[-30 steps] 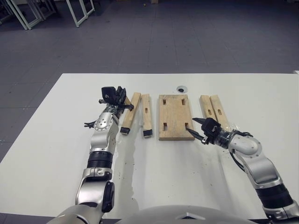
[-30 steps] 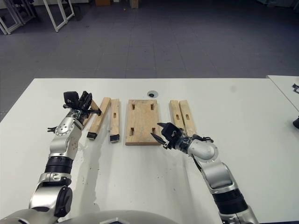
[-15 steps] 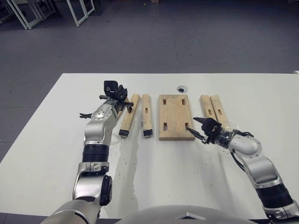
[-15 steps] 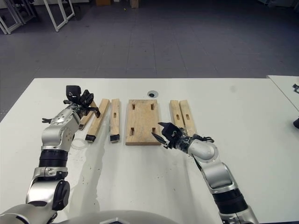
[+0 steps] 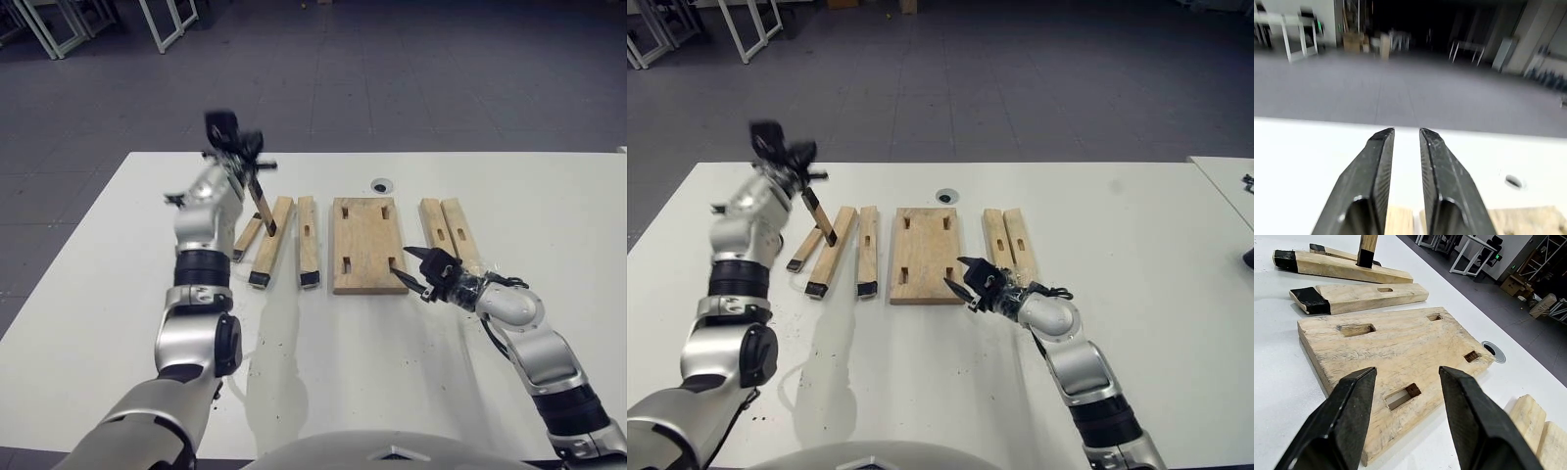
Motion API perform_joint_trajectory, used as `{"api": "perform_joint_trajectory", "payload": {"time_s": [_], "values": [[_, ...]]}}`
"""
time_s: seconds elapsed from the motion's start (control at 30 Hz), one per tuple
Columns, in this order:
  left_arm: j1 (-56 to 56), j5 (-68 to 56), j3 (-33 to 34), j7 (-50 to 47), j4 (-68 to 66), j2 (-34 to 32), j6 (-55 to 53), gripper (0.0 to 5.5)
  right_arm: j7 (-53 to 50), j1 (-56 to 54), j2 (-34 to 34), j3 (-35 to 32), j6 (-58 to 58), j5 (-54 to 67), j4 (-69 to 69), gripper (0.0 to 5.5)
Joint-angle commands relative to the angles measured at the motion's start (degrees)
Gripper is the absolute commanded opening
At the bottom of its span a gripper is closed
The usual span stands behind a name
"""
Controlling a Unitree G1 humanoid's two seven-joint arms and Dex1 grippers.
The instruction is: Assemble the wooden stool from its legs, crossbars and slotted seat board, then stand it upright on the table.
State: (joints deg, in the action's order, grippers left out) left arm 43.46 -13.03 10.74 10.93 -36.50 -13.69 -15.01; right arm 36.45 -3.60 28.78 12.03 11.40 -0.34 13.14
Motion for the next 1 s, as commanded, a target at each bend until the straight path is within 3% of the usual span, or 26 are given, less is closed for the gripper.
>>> {"api": "perform_joint_trajectory", "payload": {"time_s": [0.03,0.13,0.27,0.4,0.57,0.73,1.0], "values": [[-1.85,2.25,-1.68,1.33,-11.23,1.16,0.66,0.91,-0.13,-0.44,0.00,0.23,-0.75,-0.68,0.22,2.34],[0.49,1.34,-0.70,0.98,-5.16,0.06,3.48,0.91,-0.22,0.01,0.06,0.19,-0.70,-0.75,0.62,2.34],[-1.04,-1.25,1.26,-1.58,13.86,-0.21,0.77,0.91,-0.42,0.90,0.07,0.23,-0.50,-0.75,1.13,2.34],[-13.22,-1.67,0.72,-4.71,36.54,0.74,-6.77,0.91,-0.81,1.43,-0.07,0.12,-0.06,-0.65,1.77,2.34],[-35.31,-0.48,-4.60,-6.78,53.55,5.74,-8.68,1.75,-1.22,1.97,-0.13,0.01,0.54,-0.57,2.25,2.34],[-46.76,0.68,-6.78,-6.15,55.37,7.24,-7.43,2.54,-1.63,2.50,-0.33,-0.20,1.04,-0.59,2.75,2.34],[-50.18,2.55,-7.13,0.81,40.60,2.32,-5.03,2.58,-1.44,1.87,-0.38,0.08,1.10,-0.49,2.33,2.34]]}}
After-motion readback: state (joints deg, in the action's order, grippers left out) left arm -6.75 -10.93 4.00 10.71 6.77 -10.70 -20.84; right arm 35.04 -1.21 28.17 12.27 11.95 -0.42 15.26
